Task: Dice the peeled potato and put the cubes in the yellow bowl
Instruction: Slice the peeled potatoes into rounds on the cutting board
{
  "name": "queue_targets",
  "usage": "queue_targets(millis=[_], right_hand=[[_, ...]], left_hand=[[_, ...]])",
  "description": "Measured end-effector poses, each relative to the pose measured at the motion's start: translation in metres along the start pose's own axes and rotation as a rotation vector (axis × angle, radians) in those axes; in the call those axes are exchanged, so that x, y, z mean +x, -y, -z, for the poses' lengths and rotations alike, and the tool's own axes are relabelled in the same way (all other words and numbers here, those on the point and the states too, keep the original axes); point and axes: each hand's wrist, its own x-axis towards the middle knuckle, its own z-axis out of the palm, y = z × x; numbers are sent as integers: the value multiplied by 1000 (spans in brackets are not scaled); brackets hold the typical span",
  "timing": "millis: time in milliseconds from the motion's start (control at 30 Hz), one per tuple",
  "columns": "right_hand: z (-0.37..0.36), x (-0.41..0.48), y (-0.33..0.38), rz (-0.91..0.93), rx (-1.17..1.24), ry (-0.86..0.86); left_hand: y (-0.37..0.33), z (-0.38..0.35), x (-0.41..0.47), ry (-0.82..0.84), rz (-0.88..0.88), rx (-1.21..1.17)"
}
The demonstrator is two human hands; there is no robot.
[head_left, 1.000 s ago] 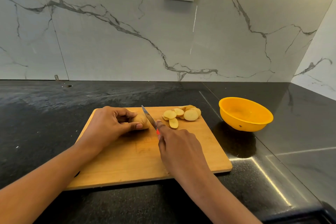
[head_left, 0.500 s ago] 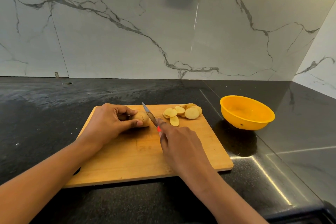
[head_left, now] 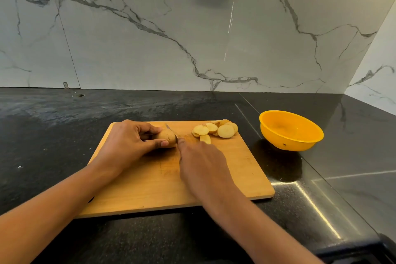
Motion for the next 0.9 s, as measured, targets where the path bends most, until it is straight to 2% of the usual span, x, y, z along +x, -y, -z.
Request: queue_targets(millis=[400, 633, 767, 900], right_hand=[[13, -20, 12, 6, -119, 219], [11, -38, -5, -10, -124, 173], [4, -26, -14, -109, 66, 101], [6, -12, -39, -287, 496, 61]], left_hand=[[3, -1, 0, -4, 15, -33], [7, 2, 4, 9, 116, -133], [12, 4, 5, 34, 145, -191], [11, 4, 5, 62, 140, -209]])
